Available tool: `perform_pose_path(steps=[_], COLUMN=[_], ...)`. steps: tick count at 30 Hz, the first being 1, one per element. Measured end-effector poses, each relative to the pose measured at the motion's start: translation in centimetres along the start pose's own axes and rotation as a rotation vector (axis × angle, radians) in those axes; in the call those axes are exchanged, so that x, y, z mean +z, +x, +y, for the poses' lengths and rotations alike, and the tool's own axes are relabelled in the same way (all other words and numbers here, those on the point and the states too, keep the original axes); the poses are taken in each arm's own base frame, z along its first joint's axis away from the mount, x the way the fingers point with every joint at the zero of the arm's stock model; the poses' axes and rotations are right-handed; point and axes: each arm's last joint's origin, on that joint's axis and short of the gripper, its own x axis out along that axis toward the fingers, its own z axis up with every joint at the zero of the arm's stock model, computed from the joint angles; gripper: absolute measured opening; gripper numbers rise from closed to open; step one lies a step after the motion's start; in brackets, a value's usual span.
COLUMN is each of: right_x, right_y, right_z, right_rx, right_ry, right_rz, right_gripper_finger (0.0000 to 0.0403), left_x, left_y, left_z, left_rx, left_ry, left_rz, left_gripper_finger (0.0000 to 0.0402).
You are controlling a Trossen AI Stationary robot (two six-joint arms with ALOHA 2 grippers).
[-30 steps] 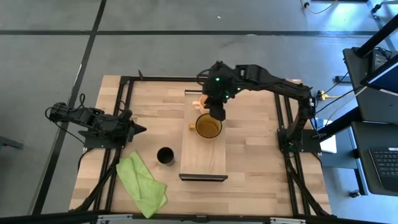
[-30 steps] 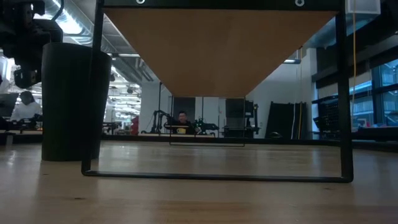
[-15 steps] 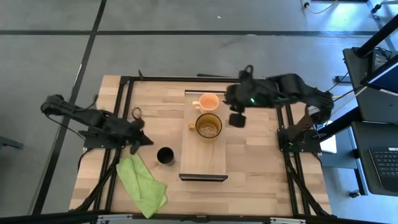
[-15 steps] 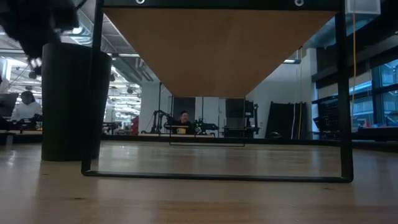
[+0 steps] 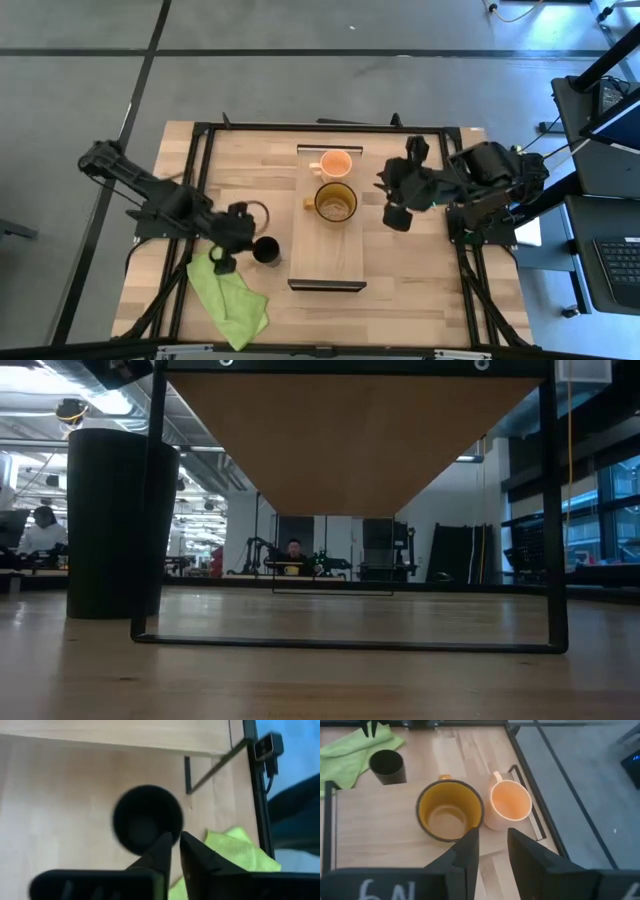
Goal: Stack small to large cups/mugs on shelf
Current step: Put the black cup on the shelf
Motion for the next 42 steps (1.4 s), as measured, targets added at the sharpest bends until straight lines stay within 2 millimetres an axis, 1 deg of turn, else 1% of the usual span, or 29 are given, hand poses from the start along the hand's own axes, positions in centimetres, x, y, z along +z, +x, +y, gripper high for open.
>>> perform_pose_path(steps=[5,8,11,15,21,30,32,34,36,40,42], right_x=[-0.3,-0.5,-0.7,-1.0,-1.4,-1.7,-1.7,-1.8,-1.8,-1.8,-1.7], right_y=[-0.7,-1.1,-1.4,-1.8,-2.4,-2.9,-3.0,-3.0,-3.1,-3.0,-3.0], right_z=[1.0,1.5,2.0,2.6,3.3,3.9,4.0,4.0,4.1,4.1,4.0], right_rx=[0.001,0.016,0.034,0.054,0.082,0.107,0.108,0.105,0.104,0.103,0.097], right_ry=[-0.006,-0.002,0.002,0.013,0.027,0.061,0.066,0.065,0.066,0.066,0.066], right_rz=[-0.024,-0.03,-0.034,-0.039,-0.044,-0.047,-0.048,-0.051,-0.052,-0.052,-0.056], right_gripper_finger=[0.0104,0.0104,0.0104,0.0104,0.0104,0.0103,0.0103,0.0103,0.0103,0.0103,0.0103], left_x=[1.0,0.9,0.7,0.7,0.8,0.2,0.1,0.1,0.2,0.9,1.5], left_y=[2.2,3.3,4.4,5.8,7.5,10.2,10.5,10.6,10.5,9.5,8.9], left_z=[-2.5,-3.3,-3.8,-4.3,-4.1,-4.3,-4.3,-4.3,-4.3,-4.4,-4.4], left_rx=[0.015,0.033,0.048,0.079,0.13,0.175,0.195,0.204,0.202,0.208,0.217], left_ry=[0.031,0.051,0.061,0.077,0.096,0.17,0.176,0.179,0.178,0.19,0.194], left_rz=[0.064,0.094,0.128,0.14,0.173,0.258,0.266,0.265,0.268,0.278,0.287], left_gripper_finger=[0.0086,0.011,0.0124,0.0128,0.0127,0.0126,0.0121,0.0107,0.0082,0.0015,0.0009])
